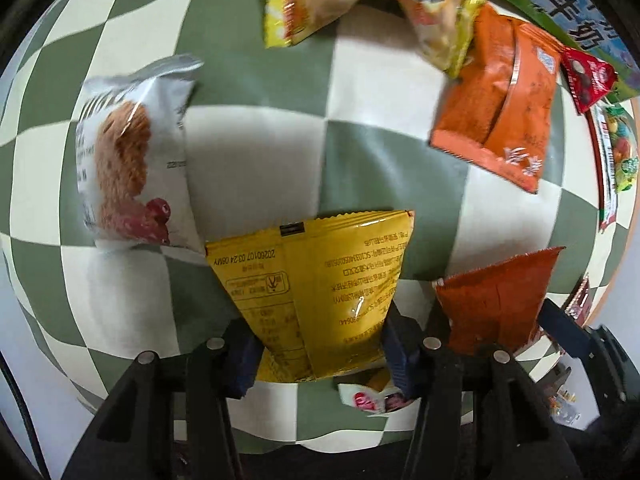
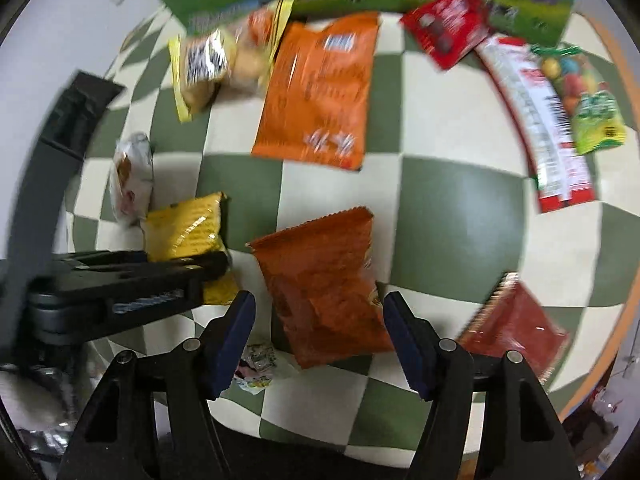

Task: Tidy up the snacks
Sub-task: 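Carry both packets into the box and open both tools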

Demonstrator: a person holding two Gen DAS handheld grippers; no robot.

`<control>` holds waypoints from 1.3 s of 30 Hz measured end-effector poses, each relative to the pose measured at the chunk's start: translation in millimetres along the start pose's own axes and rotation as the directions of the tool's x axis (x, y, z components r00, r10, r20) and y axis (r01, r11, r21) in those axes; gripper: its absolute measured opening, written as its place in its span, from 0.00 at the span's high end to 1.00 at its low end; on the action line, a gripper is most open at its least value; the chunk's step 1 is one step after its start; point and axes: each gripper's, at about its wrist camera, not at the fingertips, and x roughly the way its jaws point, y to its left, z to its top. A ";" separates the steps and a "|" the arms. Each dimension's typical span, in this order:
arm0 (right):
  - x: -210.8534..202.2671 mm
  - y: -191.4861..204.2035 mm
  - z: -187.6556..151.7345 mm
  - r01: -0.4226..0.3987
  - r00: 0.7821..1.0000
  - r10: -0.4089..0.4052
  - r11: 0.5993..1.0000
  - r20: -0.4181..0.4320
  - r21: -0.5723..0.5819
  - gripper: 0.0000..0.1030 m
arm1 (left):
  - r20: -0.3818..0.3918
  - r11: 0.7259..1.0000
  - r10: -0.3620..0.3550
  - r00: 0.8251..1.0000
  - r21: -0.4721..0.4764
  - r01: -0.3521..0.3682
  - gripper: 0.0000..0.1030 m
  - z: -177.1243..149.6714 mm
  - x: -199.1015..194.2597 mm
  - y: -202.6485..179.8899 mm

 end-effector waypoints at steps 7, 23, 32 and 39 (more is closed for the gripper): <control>29.5 7.2 1.1 0.019 1.000 -0.020 0.998 -0.002 -0.063 0.48 | 0.012 1.000 0.009 1.000 -0.013 -0.009 0.53 -4.6 2.6 21.2; -89.8 -59.7 37.9 -0.174 0.966 0.143 0.976 0.214 0.130 0.52 | 0.192 0.992 -0.071 0.979 0.116 0.049 0.55 -3.6 -118.1 -25.1; -194.9 -94.2 98.0 -0.269 0.899 0.193 0.952 0.393 0.147 0.52 | 0.375 0.974 -0.194 0.906 0.186 0.131 0.55 37.9 -238.4 -97.0; -203.0 -120.9 202.9 -0.223 0.895 0.128 0.958 0.427 0.179 0.52 | 0.382 0.986 -0.118 0.917 0.157 0.061 0.55 157.8 -235.0 -123.9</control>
